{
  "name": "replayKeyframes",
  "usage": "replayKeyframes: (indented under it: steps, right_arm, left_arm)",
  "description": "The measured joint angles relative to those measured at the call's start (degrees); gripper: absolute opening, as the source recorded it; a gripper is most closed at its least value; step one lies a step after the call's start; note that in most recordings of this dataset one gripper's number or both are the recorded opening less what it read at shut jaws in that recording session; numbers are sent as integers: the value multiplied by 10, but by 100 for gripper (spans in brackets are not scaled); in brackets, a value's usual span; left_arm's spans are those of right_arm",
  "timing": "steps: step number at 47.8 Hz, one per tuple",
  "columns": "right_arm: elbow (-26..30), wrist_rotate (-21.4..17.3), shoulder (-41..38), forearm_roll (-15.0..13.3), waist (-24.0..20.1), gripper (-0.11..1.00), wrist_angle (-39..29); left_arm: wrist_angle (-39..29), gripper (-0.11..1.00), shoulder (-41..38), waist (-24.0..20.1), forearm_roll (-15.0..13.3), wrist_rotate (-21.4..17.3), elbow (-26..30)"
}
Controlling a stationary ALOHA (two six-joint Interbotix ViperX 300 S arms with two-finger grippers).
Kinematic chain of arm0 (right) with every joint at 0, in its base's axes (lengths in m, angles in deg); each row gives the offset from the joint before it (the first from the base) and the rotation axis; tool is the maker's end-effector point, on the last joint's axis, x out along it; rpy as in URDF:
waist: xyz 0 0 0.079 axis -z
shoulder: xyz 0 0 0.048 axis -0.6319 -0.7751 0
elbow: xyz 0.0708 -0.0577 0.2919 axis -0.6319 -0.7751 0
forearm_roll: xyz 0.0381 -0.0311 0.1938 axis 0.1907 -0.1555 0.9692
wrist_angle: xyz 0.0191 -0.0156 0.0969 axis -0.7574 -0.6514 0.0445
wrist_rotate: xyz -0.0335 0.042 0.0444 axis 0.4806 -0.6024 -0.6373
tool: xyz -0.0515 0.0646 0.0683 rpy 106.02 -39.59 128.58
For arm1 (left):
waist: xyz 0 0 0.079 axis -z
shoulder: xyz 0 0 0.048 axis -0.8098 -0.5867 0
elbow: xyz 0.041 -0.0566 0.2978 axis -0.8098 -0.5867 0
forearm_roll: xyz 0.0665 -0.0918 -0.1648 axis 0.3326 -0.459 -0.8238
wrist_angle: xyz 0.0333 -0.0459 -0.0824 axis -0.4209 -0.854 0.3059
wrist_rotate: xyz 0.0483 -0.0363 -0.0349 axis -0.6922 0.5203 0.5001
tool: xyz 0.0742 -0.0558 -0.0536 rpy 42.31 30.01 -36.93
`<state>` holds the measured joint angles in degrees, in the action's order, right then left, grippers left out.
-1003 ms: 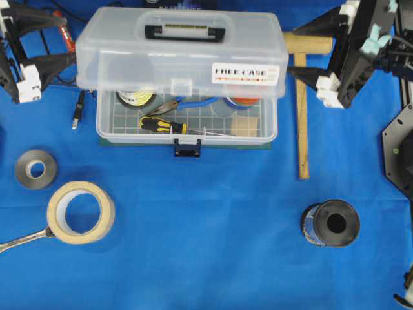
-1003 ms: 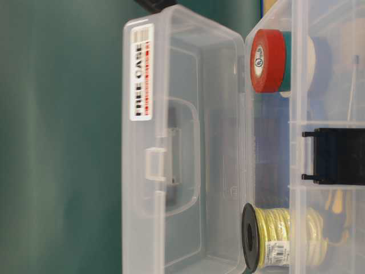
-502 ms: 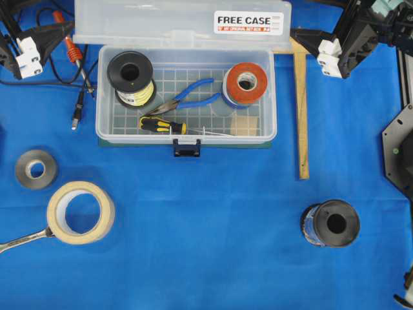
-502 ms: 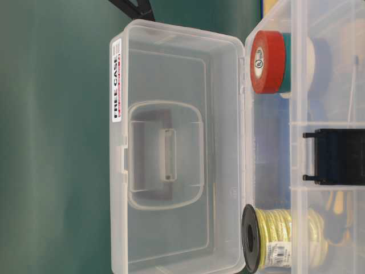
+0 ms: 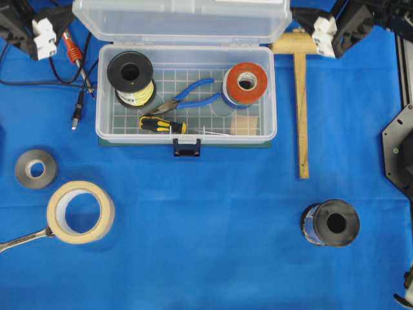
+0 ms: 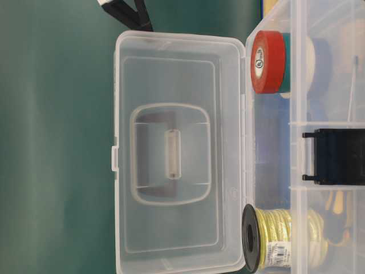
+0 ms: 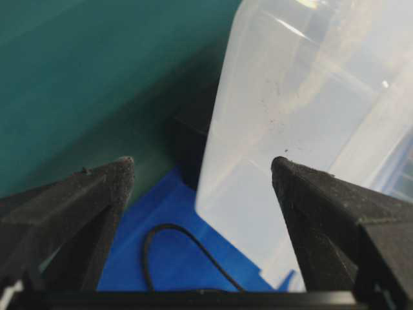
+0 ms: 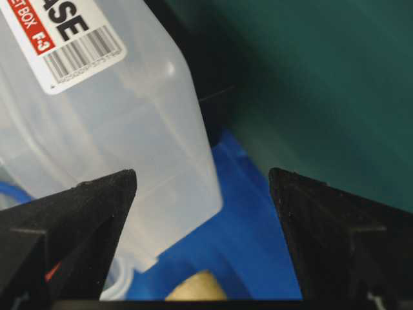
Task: Open the tool box with both arms.
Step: 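Push the lid fully back past vertical with both grippers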
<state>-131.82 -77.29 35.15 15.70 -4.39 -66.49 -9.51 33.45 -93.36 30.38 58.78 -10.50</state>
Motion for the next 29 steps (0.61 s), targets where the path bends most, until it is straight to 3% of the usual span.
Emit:
replayKeyframes:
  steps: [29]
  right_arm:
    - [40, 1, -70, -1, 58, 85, 2]
  left_arm:
    - [2, 87, -86, -40, -1, -12, 55]
